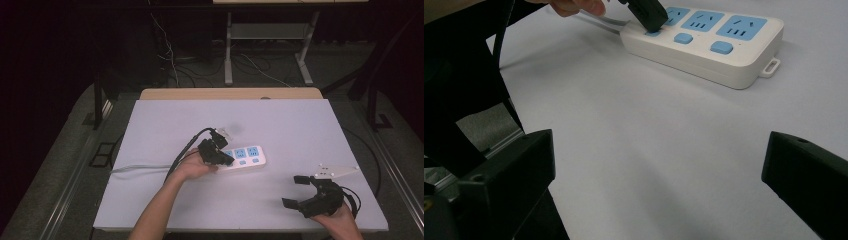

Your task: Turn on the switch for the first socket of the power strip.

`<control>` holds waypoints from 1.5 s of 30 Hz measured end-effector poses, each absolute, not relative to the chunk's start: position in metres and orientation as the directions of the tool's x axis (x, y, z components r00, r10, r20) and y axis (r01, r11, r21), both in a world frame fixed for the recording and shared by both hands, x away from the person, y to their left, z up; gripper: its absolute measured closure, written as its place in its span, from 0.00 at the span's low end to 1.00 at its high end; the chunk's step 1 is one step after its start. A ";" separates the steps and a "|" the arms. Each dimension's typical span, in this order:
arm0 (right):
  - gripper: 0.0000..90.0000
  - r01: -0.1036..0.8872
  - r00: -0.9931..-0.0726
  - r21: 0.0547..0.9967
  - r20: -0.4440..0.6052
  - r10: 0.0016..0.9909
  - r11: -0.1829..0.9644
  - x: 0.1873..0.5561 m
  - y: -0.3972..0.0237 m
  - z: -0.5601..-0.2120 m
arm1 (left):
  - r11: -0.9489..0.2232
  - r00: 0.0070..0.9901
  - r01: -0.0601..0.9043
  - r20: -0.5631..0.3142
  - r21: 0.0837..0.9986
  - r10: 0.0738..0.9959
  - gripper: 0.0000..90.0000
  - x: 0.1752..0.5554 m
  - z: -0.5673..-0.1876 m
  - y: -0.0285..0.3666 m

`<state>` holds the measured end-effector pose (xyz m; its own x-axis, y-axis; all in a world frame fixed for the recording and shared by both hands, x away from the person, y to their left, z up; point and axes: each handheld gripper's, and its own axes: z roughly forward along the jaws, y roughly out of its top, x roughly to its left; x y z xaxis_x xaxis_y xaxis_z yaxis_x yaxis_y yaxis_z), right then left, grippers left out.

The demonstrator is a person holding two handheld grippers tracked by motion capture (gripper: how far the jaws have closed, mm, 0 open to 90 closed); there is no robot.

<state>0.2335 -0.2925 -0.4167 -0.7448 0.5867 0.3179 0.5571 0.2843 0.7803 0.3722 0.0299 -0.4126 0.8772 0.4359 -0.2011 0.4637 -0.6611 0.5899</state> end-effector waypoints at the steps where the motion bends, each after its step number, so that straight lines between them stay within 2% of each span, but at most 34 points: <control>1: 0.00 0.556 -0.745 0.781 0.317 0.587 0.284 0.233 -0.293 -0.417 | -0.651 0.874 0.469 -0.210 0.597 0.438 1.00 0.372 -0.414 0.031; 25: 0.00 0.561 -0.740 0.779 0.321 0.591 0.279 0.235 -0.295 -0.418 | -0.568 0.850 0.504 -0.257 0.651 0.460 0.99 0.375 -0.412 0.044; 40: 0.00 0.562 -0.736 0.781 0.322 0.596 0.272 0.235 -0.295 -0.418 | -0.533 0.840 0.494 -0.221 0.687 0.495 0.99 0.371 -0.392 0.067; 45: 0.00 0.562 -0.735 0.781 0.323 0.596 0.271 0.234 -0.295 -0.418 | -0.512 0.836 0.495 -0.223 0.702 0.502 0.92 0.367 -0.383 0.076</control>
